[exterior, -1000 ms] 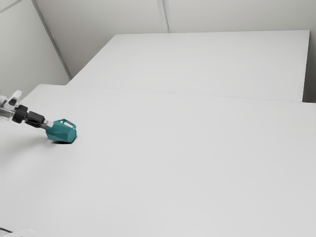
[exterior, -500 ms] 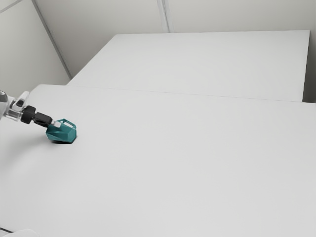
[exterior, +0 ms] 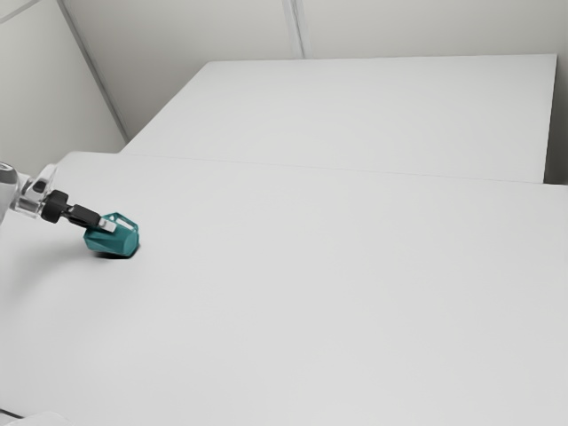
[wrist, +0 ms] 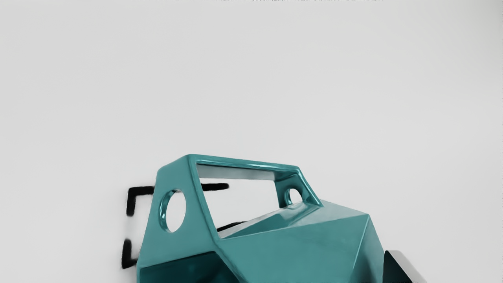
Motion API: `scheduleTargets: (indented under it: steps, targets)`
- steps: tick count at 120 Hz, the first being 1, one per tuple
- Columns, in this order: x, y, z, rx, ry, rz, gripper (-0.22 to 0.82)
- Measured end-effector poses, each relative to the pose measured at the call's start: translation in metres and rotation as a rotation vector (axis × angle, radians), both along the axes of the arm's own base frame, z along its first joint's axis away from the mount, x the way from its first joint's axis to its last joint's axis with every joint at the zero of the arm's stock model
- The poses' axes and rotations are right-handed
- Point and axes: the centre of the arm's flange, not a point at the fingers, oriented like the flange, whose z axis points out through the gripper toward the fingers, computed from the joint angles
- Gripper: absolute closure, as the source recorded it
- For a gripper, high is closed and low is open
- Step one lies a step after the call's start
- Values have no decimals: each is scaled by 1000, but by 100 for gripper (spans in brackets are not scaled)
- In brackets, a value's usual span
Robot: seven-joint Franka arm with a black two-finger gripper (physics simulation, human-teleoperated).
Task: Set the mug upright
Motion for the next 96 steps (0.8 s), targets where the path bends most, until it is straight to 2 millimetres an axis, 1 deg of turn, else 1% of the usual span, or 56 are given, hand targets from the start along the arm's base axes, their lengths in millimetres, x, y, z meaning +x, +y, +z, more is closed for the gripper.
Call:
scheduleTargets:
  steps: [25, 53, 73, 86, 96]
  targets:
    - [0, -3, 3, 0, -4, -6, 46]
    - [-5, -11, 27, 16, -18, -14, 58]
    - [-7, -19, 43, 29, -26, -27, 70]
    - [-8, -24, 54, 43, -31, -33, 74]
    - [-5, -34, 63, 74, -30, -56, 76]
